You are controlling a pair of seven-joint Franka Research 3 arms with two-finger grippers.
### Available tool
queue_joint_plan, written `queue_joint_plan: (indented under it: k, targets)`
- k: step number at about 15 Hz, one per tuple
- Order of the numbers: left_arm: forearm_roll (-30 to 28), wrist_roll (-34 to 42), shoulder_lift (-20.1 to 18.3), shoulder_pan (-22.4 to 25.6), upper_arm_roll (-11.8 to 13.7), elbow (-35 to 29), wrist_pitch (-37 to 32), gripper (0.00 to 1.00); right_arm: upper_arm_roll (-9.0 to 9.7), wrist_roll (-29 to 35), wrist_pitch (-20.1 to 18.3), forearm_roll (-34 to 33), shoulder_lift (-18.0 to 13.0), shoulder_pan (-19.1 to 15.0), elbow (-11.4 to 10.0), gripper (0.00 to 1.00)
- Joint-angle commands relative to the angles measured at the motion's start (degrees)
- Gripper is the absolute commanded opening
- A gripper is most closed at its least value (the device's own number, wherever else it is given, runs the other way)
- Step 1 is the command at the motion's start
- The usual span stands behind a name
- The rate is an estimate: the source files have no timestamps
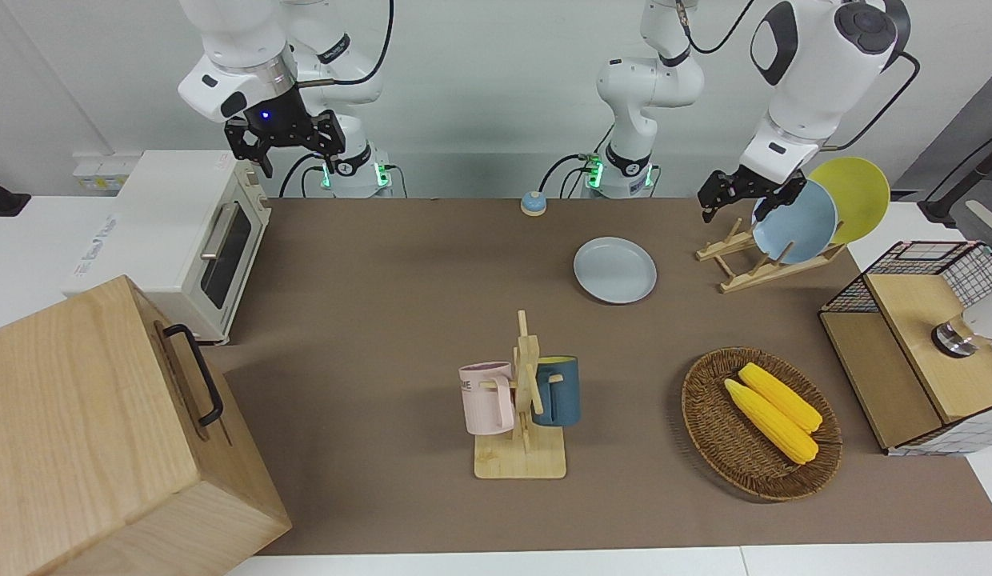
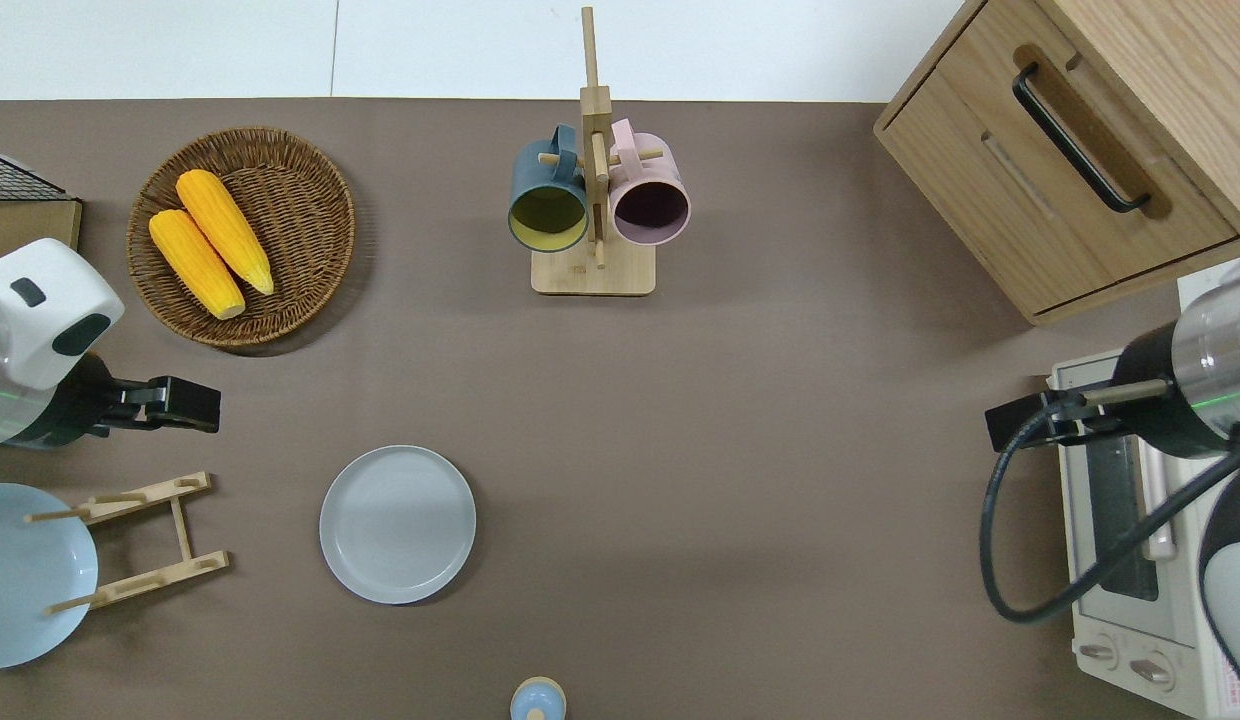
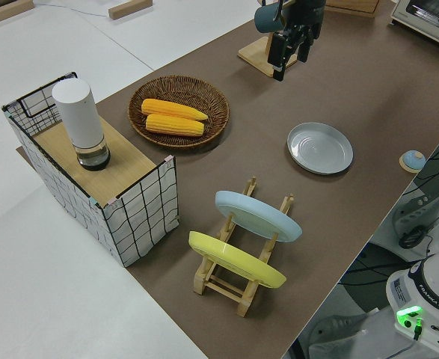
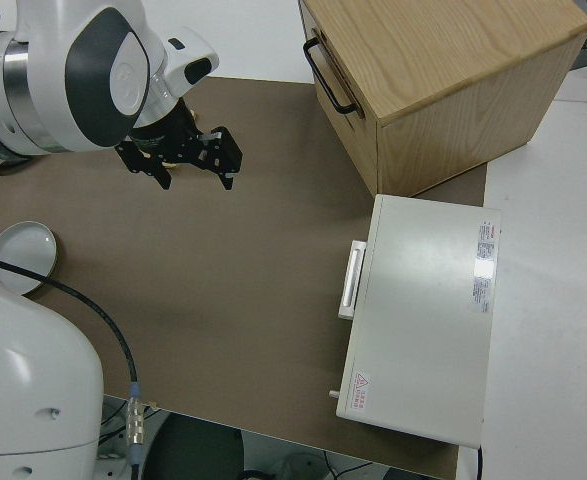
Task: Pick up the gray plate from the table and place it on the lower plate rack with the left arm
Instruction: 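Move the left gripper toward the edge of the gray plate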
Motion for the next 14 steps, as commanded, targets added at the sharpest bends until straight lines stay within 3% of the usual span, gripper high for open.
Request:
queue_joint_plan:
  k: [1,9,14]
  targets:
    - [0.3,-1.0,0.3,0.5,0.2,0.0,-0.7,1.0,0.38,-0.2,-0.9,0.2,-0.3,-0.8,0.3,0.99]
    - [-1.7,-1.4,0.3,0.4,0.1,-5.3,-0.7,1.0,0.38,-0.2,-0.9,0.2,-0.3,-0.8,0.3,0.987]
    - [-4.3,-3.7,-0.7,0.3,-0.7,-18.9,14.0,1.0,0.38,-0.2,-0.9,0.2,-0.3,-0.8,0.3,0.99]
